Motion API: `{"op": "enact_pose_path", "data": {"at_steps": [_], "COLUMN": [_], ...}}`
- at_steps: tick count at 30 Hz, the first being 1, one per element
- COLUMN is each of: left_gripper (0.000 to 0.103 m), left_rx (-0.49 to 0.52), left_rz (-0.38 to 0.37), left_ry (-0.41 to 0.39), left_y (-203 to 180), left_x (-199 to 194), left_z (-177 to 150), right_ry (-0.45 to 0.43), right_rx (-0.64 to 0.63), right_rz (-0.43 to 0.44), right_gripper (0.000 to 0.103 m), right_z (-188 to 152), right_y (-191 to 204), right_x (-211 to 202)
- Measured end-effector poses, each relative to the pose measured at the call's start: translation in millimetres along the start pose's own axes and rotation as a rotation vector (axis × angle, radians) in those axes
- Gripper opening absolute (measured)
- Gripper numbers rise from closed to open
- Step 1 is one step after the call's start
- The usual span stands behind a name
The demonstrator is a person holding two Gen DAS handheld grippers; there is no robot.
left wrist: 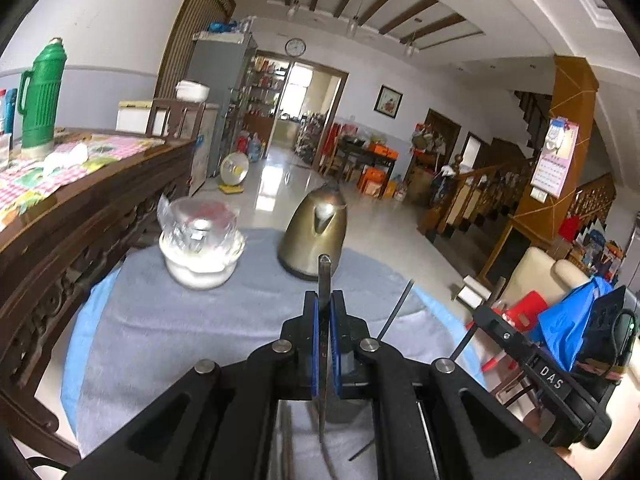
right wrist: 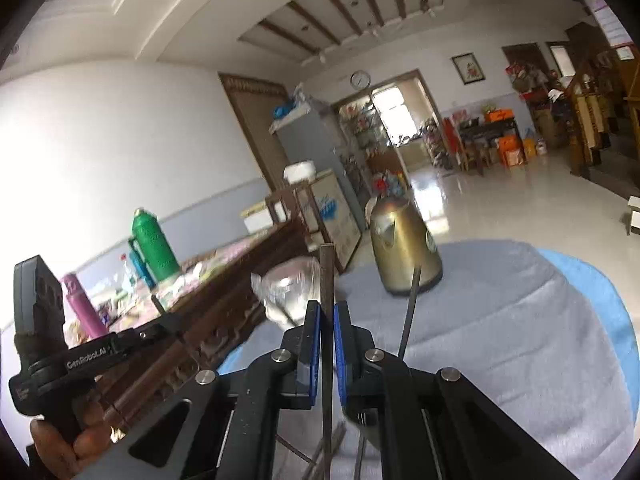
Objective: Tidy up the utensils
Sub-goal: 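Lift the held chopsticks with both grippers toward the grey cup, then lower both held chopsticks into the grey perforated cup and open both grippers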
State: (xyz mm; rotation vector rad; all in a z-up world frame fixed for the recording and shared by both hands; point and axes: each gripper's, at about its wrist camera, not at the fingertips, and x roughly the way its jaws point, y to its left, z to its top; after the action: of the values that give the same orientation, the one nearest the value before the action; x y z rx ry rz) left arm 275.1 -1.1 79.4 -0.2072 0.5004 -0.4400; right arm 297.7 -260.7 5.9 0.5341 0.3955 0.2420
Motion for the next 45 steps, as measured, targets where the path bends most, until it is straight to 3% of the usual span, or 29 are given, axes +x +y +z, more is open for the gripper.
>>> {"op": "enact_pose_path", "data": {"at_steps": [9, 14, 27, 39, 41, 45], "left_gripper": [0.006, 0.006, 0.006, 0.006, 0.008, 0.033], "left_rx": [0.0, 0.004, 0.015, 0.035, 0.04, 0.05], "left_rz": [-0.025, -0.023, 0.003, 0.02, 0.029, 0.053], "left_ry": [-0.137, -0.148, 0.03, 0.085, 0.091, 0.09], "left_y": [-26.3, -38.0, -41.0, -38.8, -38.6, -38.3], "left_x": [7.2, 26.5, 76.8, 70.8, 67.5, 61.6], "left_z": [29.7, 25.3, -19.6, -40.5, -44.6, -52.0], "right_ry": [-0.182, -0.205, -0.058, 0.001, 0.005, 0.024], "right_rx": [0.054, 0.043, 0.022, 0.055, 0.055, 0.068], "right_rz": [-0.116, -0.172, -0.197, -0.16, -0.153, -0.136], "right_gripper": [0.007, 0.007, 0.007, 0.01, 0.01, 0.011], "right_z": [28.8, 29.6, -5.3, -19.1, -21.4, -23.4], "right_y": [-11.4, -17.9, -34.5, -39.2, -38.9, -41.5], "right_x": [-6.0, 3.4, 24.6, 22.1, 20.9, 19.7]}}
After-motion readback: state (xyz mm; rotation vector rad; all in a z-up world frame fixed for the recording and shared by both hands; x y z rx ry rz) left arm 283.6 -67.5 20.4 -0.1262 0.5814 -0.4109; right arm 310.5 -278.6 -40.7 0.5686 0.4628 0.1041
